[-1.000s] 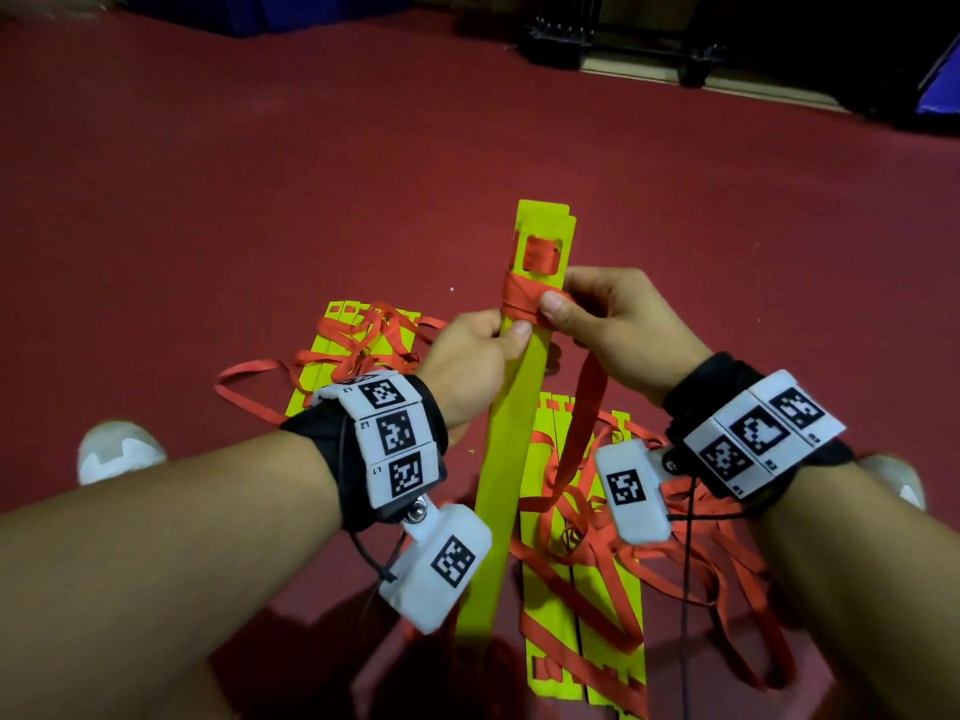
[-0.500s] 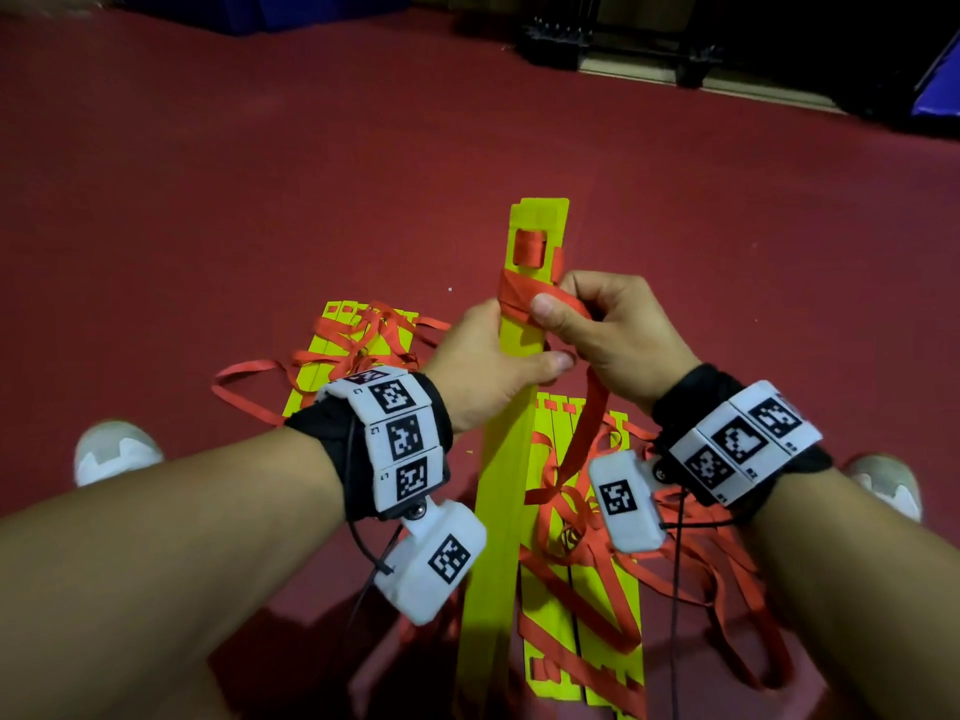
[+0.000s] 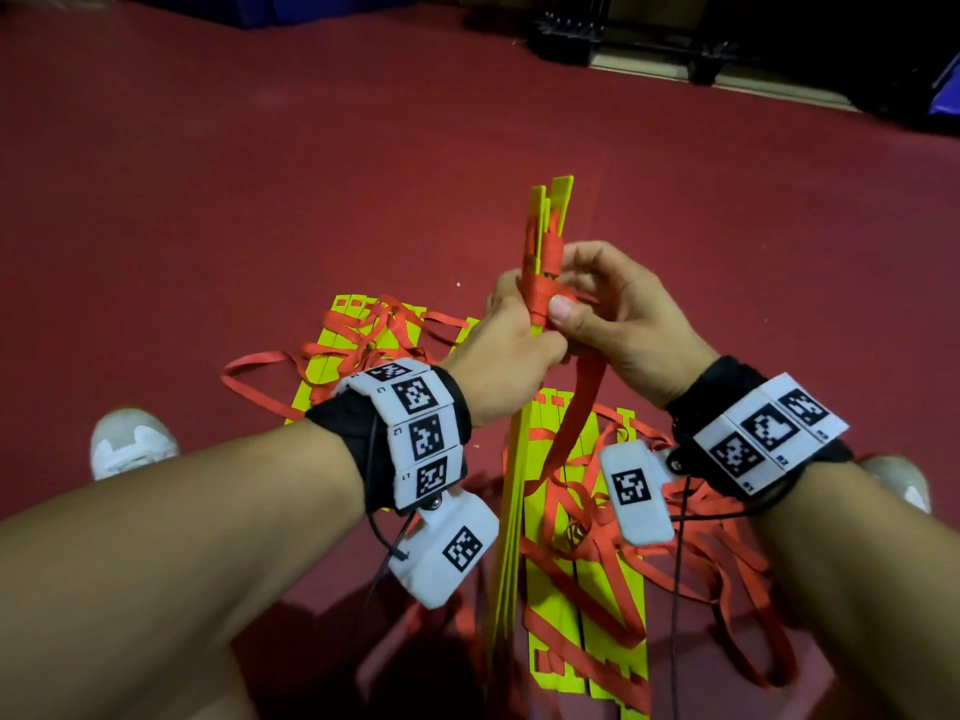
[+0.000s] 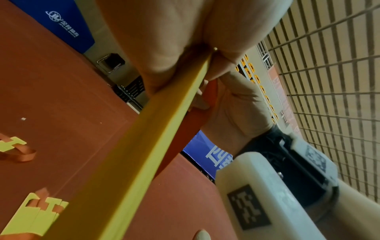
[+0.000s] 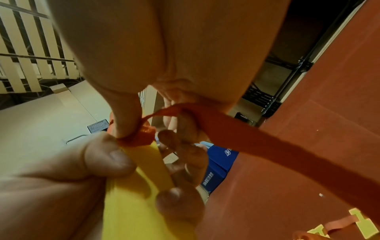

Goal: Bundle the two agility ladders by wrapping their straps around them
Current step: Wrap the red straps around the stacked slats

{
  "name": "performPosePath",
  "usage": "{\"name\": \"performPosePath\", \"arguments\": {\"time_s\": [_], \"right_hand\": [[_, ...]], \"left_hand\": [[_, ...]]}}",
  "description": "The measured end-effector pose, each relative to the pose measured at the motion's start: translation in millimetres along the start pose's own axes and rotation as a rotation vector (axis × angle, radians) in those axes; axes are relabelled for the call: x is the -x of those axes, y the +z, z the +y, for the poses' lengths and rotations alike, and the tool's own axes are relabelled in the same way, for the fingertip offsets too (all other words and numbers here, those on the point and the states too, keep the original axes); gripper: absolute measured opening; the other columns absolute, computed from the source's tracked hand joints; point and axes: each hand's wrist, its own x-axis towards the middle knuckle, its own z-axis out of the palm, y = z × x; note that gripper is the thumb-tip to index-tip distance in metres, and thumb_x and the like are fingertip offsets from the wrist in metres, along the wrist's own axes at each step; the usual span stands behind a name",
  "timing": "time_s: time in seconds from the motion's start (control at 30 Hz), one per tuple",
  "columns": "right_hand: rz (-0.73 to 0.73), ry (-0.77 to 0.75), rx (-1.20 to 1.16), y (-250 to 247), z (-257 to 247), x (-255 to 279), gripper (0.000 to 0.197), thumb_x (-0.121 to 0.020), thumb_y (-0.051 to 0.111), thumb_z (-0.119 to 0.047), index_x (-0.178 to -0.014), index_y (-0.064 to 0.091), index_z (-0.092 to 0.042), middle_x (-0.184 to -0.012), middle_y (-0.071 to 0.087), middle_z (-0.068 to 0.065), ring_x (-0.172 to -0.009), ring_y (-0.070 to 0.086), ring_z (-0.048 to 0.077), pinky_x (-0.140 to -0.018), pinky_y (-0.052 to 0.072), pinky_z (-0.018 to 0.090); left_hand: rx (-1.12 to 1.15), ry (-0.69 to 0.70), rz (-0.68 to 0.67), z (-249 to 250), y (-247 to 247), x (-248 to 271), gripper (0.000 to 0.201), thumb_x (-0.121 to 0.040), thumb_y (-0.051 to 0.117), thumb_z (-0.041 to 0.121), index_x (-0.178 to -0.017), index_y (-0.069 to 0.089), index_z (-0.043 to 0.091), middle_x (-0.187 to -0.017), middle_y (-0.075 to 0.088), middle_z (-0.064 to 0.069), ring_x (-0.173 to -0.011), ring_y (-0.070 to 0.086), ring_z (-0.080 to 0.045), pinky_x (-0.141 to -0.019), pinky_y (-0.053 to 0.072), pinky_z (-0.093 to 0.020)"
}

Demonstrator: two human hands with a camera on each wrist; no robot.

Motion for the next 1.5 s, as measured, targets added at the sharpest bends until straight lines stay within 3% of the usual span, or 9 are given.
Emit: {"name": "performPosePath", "arguments": {"time_s": [0.2, 0.33, 0.5, 0.6, 0.7, 0.83, 1.03, 1.2, 1.5], "right_hand": [[-0.046, -0.034, -0.007, 0, -6, 5, 0.018, -0.094, 0.062, -0.017, -0.110, 0.063, -0.010, -0.094, 0.064, 0.016, -0.069, 0.051, 0.023, -0.056, 0.045, 0.024], [0.110, -0.045, 0.089, -5, -1, 6, 0.005, -0.096, 0.062, -0.009, -0.099, 0.065, -0.008, -0.059, 0.059, -0.012, -0.049, 0.039, 0.003, -0.046, 0.033, 0.018], [0.208, -0.040, 0.157, -8, -11, 9, 0.012, -0.095, 0.065, -0.009, -0.104, 0.067, -0.001, -0.078, 0.076, 0.004, -0.048, 0.046, -0.003, -0.049, 0.036, 0.012], [0.184, -0.082, 0.220, -7, -24, 8, 0.010, -0.095, 0.063, -0.002, -0.104, 0.063, -0.002, -0.059, 0.064, -0.023, -0.052, 0.054, -0.008, -0.054, 0.040, 0.006], [0.190, -0.144, 0.216, -6, -38, 8, 0.017, -0.095, 0.063, -0.002, -0.111, 0.061, 0.003, -0.064, 0.064, -0.022, -0.056, 0.056, -0.009, -0.058, 0.040, 0.007], [0.198, -0.207, 0.188, -5, -61, 14, 0.018, -0.095, 0.063, -0.002, -0.112, 0.060, 0.004, -0.064, 0.065, -0.022, -0.056, 0.054, -0.008, -0.056, 0.039, 0.009], [0.229, -0.270, 0.170, -2, -96, 26, 0.008, -0.095, 0.066, -0.007, -0.102, 0.064, -0.003, -0.062, 0.061, -0.016, -0.052, 0.046, -0.003, -0.049, 0.038, 0.017], [0.239, -0.305, 0.211, -4, -125, 26, 0.021, -0.095, 0.067, -0.011, -0.100, 0.061, 0.009, -0.071, 0.055, 0.003, -0.054, 0.045, 0.002, -0.049, 0.038, 0.022], [0.135, -0.298, 0.303, 8, -148, 25, 0.014, -0.096, 0.061, -0.004, -0.105, 0.065, -0.014, -0.078, 0.067, -0.013, -0.069, 0.057, 0.004, -0.061, 0.047, 0.020]], "left_hand": [[0.271, -0.041, 0.005, 9, 8, 3, 0.068, -0.057, 0.046, 0.007, -0.122, 0.030, 0.014, -0.105, 0.047, -0.012, -0.074, 0.058, -0.014, -0.059, 0.055, -0.032], [0.114, -0.023, 0.092, 12, 10, -5, 0.050, -0.059, 0.054, 0.018, -0.108, 0.045, 0.021, -0.084, 0.060, -0.002, -0.075, 0.061, -0.022, -0.078, 0.059, -0.051], [-0.042, 0.078, 0.175, 12, 9, -5, 0.028, -0.073, 0.068, 0.015, -0.096, 0.060, 0.029, -0.094, 0.070, 0.003, -0.088, 0.065, -0.014, -0.089, 0.055, -0.036], [-0.024, 0.078, 0.203, 20, 1, -4, 0.040, -0.080, 0.071, -0.010, -0.086, 0.063, 0.029, -0.085, 0.070, 0.003, -0.082, 0.065, -0.013, -0.085, 0.055, -0.037], [0.027, 0.098, 0.220, 39, -3, 2, 0.034, -0.077, 0.073, -0.008, -0.085, 0.066, 0.025, -0.079, 0.069, 0.004, -0.080, 0.067, -0.017, -0.081, 0.057, -0.041], [0.004, 0.192, 0.207, 62, -8, 16, 0.028, -0.088, 0.070, -0.004, -0.088, 0.065, 0.024, -0.076, 0.066, 0.009, -0.065, 0.061, 0.001, -0.062, 0.046, -0.017], [-0.057, 0.298, 0.185, 100, -17, 43, 0.025, -0.090, 0.072, 0.001, -0.089, 0.070, 0.026, -0.078, 0.069, 0.006, -0.073, 0.063, -0.007, -0.069, 0.049, -0.029], [-0.026, 0.339, 0.161, 127, -21, 51, 0.015, -0.093, 0.071, 0.008, -0.094, 0.074, 0.023, -0.100, 0.074, -0.021, -0.099, 0.072, -0.041, -0.087, 0.058, -0.060], [0.121, 0.302, 0.195, 130, -39, 50, 0.021, -0.096, 0.062, 0.000, -0.095, 0.074, 0.017, -0.100, 0.076, -0.015, -0.100, 0.073, -0.035, -0.092, 0.058, -0.057]]}}
